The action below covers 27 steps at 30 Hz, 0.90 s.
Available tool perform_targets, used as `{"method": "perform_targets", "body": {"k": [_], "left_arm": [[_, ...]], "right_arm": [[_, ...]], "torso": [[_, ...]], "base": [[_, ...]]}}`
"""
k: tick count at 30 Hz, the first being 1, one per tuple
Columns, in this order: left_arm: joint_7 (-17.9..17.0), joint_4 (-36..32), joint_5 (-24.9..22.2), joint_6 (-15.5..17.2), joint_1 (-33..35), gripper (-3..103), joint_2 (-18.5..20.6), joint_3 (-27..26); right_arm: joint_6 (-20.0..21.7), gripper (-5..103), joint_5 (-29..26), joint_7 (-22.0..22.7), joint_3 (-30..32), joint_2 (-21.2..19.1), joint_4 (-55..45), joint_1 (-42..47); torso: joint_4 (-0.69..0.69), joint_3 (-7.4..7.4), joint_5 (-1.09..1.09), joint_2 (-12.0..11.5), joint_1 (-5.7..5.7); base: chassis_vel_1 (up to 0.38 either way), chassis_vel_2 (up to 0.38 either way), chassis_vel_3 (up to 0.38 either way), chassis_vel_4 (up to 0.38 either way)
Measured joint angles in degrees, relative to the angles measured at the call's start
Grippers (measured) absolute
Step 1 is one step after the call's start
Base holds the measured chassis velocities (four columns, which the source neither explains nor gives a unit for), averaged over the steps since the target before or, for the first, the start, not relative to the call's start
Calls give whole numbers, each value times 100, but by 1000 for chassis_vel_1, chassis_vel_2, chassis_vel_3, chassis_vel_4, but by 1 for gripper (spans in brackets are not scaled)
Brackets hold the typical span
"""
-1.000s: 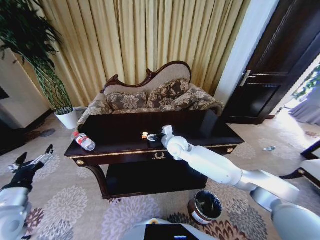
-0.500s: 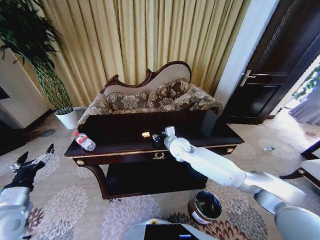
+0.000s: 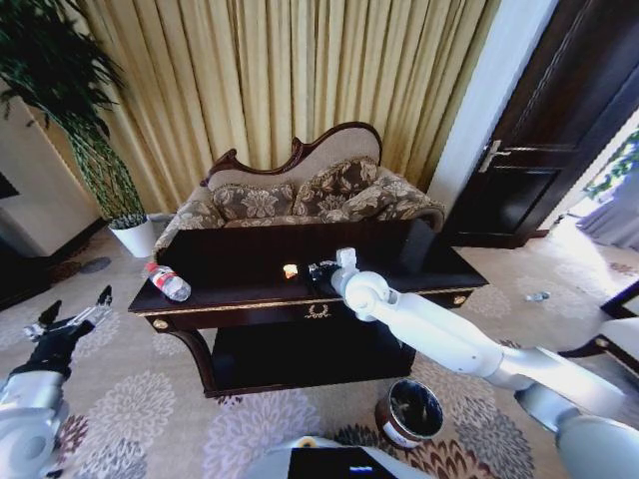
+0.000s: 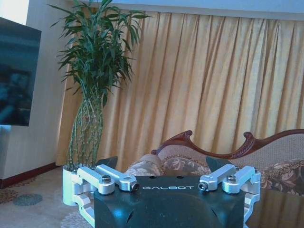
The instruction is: Move to the front of the table and place the trash on the table into the trash bin.
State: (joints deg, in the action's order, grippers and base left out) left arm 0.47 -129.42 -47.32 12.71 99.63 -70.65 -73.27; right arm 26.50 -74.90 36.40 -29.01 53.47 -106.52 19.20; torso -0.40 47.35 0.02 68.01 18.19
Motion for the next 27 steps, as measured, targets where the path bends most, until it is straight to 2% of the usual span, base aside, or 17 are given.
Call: {"method": "perform_targets", "body": {"k": [1,2,4,5,8,9,11,13,15,16,18,27], "left_arm": [[-2,-1,5,0,-1,100,0,7],[-2,-1,5,0,-1,100,0,7],[-4,10,20,0,-3,100,1,12],[-4,10,20,0,-3,100,1,12],[0,73,61,-40,-1,100,1,16],[0,73,61,-40,-1,100,1,16],[7,105,73,-47,-16,100,14,21],[8,118,73,-48,-28,100,18,23],[12,143,79,-52,-49,100,23,45],[12,143,79,-52,-49,100,23,45],[25,180,117,-71,-59,100,23,74],[38,236,160,-94,-80,100,38,103]], "right_arm": [[6,39,-19,9,-9,38,1,2],[6,39,-19,9,-9,38,1,2],[10,50,-32,23,-24,123,28,2],[10,50,-32,23,-24,123,28,2],[14,67,-32,39,-30,279,143,-25],[14,67,-32,39,-30,279,143,-25],[14,78,-14,26,-30,324,237,-47],[14,78,-7,13,-28,325,265,-52],[13,88,0,-14,-17,314,301,-45],[13,88,0,-14,-17,314,301,-45],[14,97,5,-24,-13,295,311,-27],[10,100,-76,19,-15,337,250,-20]], "torso": [[0,0,0,0,0],[0,0,0,0,0],[0,0,0,0,0],[0,0,0,0,0],[1,0,0,0,0],[1,0,0,0,0],[1,0,0,0,0],[0,0,0,0,0],[0,0,0,0,0],[0,0,0,0,0],[0,0,0,0,0],[0,0,0,0,0]], "base": [[0,0,0,0],[0,0,0,0],[0,0,0,0],[0,0,0,0],[0,0,0,0],[0,0,0,0],[0,0,0,0],[0,0,0,0],[0,0,0,0],[0,0,0,0],[0,0,0,0],[0,0,0,0]]}}
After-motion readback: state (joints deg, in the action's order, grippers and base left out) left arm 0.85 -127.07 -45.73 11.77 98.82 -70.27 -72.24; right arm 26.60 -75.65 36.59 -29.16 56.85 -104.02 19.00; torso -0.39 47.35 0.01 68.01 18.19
